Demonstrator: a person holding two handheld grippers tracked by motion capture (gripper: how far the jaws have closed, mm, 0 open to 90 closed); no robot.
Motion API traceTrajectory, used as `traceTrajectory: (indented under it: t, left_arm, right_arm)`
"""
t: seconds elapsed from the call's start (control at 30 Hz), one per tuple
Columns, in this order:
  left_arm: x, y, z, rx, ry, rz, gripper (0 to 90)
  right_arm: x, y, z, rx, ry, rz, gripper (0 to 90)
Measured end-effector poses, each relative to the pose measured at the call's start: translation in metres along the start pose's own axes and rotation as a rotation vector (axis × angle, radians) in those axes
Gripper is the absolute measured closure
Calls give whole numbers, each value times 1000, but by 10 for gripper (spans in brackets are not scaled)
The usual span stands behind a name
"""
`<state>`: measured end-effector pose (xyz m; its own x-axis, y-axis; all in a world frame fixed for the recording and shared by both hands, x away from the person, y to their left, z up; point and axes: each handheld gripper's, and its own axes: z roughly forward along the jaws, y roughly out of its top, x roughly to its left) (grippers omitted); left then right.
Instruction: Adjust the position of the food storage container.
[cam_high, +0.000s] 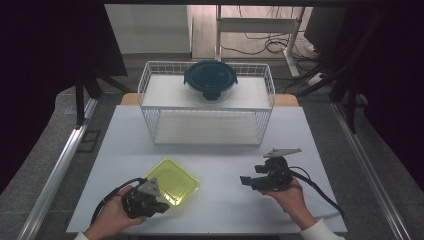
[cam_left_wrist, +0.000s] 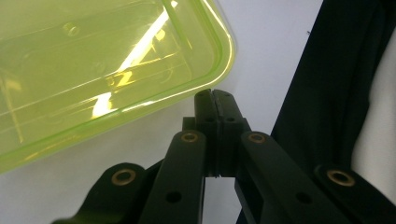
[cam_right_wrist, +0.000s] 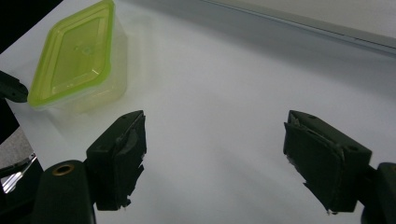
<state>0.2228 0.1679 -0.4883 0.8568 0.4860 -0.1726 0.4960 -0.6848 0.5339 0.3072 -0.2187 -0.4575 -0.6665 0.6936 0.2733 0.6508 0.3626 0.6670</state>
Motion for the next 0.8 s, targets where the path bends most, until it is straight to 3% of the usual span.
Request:
traceTrajectory:
  t: [0.43, 0.8]
  left_arm:
    - [-9, 28, 33, 19, 60, -64, 900]
    - [-7, 46, 47, 14, 69, -90, 900]
  right_arm:
    - [0, -1, 0, 7, 1, -2, 206]
    - [-1, -2, 1, 12, -6, -11, 206]
